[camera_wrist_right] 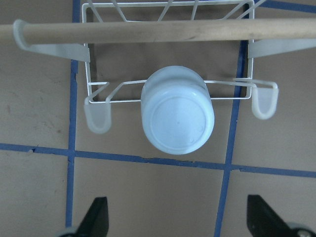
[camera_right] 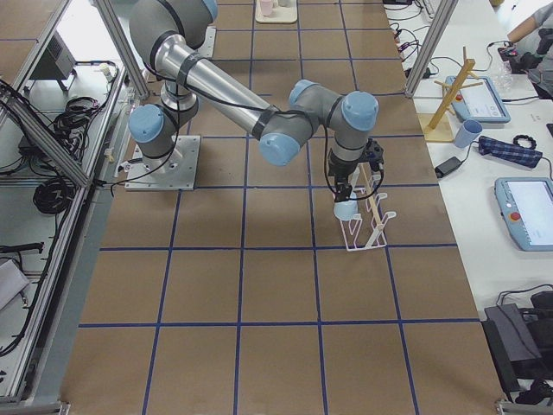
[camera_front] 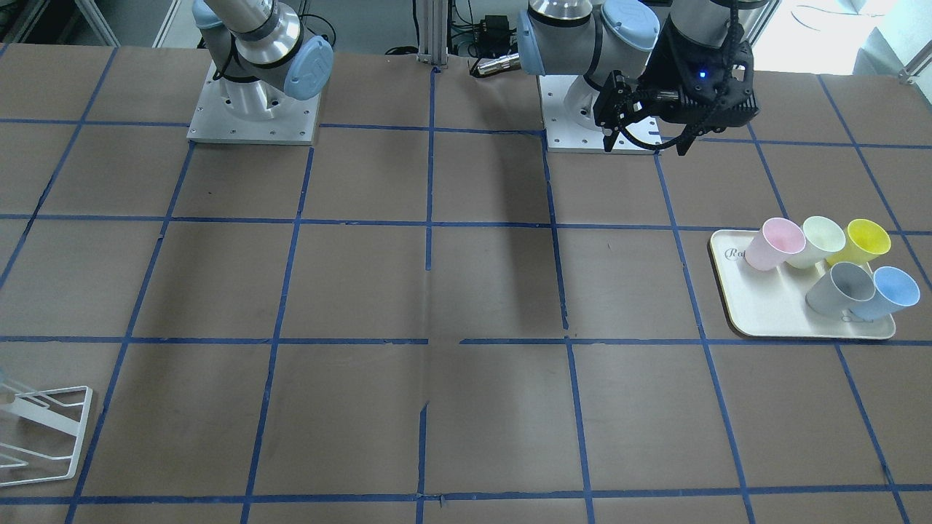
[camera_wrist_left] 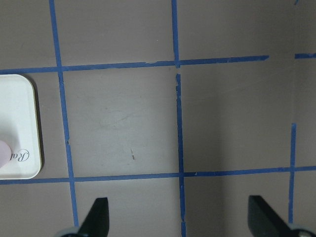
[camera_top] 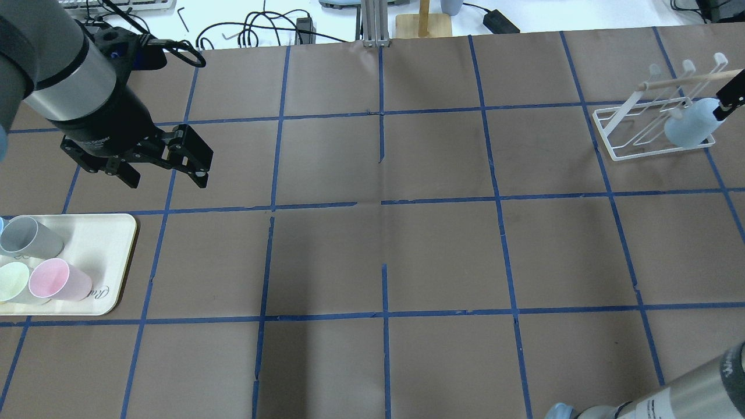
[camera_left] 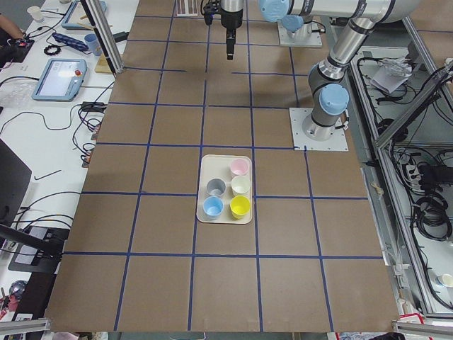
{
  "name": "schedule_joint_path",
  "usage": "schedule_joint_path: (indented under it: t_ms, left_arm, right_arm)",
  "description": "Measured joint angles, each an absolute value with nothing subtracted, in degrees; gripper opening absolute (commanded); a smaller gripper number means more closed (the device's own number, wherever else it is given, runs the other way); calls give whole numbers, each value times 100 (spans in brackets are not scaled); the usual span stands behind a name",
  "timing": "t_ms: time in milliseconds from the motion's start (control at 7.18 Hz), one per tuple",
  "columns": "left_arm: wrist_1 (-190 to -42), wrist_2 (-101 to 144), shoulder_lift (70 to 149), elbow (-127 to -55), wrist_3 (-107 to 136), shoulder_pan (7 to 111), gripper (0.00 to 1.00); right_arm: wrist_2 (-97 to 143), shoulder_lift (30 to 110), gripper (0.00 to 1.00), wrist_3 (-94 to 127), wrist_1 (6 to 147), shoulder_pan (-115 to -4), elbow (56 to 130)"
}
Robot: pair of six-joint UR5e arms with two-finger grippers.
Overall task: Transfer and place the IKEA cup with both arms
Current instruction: 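Move the right gripper to the light blue cup on the wire rack, then close the right gripper on the cup while the left arm rises toward center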
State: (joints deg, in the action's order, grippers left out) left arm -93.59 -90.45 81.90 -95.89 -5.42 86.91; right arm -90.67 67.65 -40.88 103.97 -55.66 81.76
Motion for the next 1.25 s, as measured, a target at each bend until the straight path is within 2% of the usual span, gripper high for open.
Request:
schedule_joint_path:
  t_ms: [418, 1254]
  left_arm:
    - [-9335, -9039, 8221, -9632, -532, 8692, 100]
    - [-9309, -8604, 8330, -9649, -537, 8655, 100]
  right_arm:
    - [-9027, 6395, 100, -4095, 10669, -5590, 8220]
    - [-9005, 6283, 99, -4153, 11399, -5711, 8408]
